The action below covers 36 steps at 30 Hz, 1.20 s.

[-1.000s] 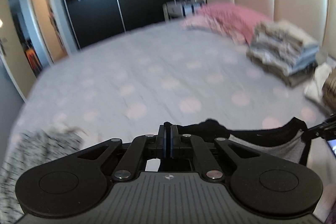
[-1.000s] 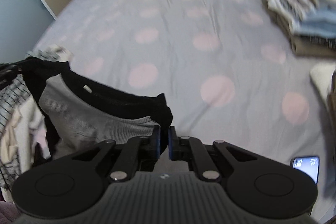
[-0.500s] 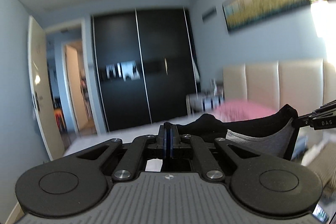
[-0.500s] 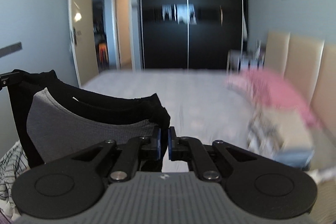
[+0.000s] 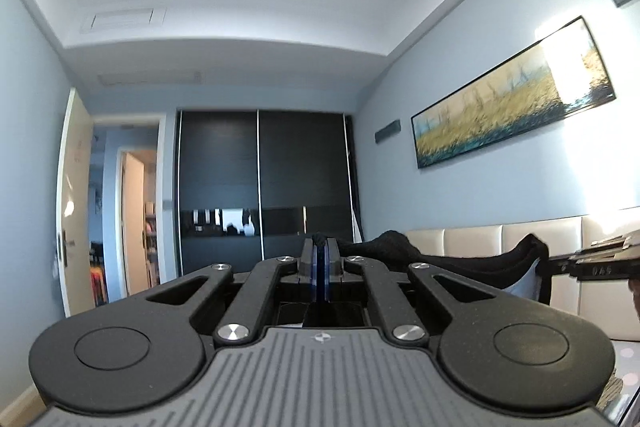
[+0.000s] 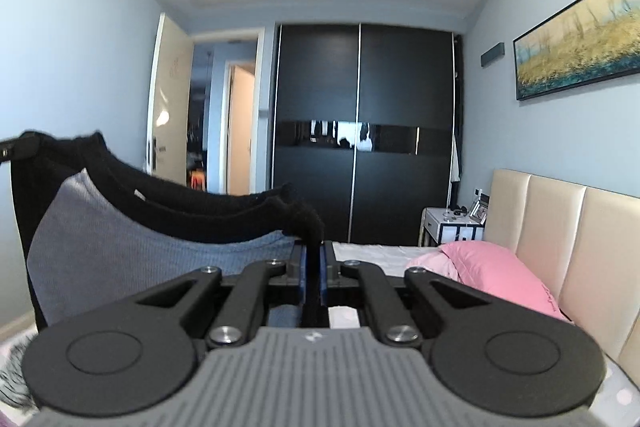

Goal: Fold clothes
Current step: 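Grasp the top's hem with both tools and lift it high, then lower the grey top onto the bed and open both tools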

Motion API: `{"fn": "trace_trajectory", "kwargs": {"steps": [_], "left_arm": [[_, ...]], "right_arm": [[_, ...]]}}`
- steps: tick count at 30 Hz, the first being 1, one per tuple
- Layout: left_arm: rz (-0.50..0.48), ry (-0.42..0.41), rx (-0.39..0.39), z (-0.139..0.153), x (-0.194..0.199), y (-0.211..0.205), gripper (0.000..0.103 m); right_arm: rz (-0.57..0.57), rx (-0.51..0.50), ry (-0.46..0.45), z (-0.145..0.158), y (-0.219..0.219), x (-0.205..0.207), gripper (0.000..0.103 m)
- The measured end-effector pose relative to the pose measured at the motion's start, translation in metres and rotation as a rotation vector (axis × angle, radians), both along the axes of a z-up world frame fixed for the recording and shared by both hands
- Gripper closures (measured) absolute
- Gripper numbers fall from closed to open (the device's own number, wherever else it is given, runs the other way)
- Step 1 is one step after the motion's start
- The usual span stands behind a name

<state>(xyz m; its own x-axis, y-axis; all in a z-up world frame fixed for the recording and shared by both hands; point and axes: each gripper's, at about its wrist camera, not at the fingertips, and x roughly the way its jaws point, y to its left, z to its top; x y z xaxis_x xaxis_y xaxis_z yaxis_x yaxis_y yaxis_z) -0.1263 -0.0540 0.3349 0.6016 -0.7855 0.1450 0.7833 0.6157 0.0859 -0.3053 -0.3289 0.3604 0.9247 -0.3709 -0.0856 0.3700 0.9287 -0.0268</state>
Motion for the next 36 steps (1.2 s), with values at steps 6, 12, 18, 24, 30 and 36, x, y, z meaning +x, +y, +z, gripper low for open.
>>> {"fn": "trace_trajectory", "kwargs": {"steps": [6,12,18,24,30,36], "left_arm": [[-0.013,-0.045,0.010,-0.006,-0.019,0.009,0.101],[0.025,0.074,0.119,-0.035,0.015,-0.016,0.101],[0.090,0.274,0.245,-0.091,0.101,-0.060,0.101],[0.199,0.371,0.370,-0.153,0.189,-0.118,0.101],[0.264,0.439,0.540,-0.231,0.259,-0.174,0.101],[0.279,0.551,0.672,-0.315,0.307,-0.206,0.101]], "right_arm": [[0.014,-0.039,-0.079,0.000,0.017,-0.029,0.096],[0.028,-0.012,-0.029,-0.022,0.010,-0.002,0.096],[0.049,0.123,0.108,-0.074,-0.027,0.076,0.096],[0.044,0.205,0.269,-0.142,-0.063,0.174,0.096],[0.028,0.270,0.403,-0.216,-0.106,0.266,0.096],[0.025,0.336,0.535,-0.299,-0.142,0.337,0.096]]}}
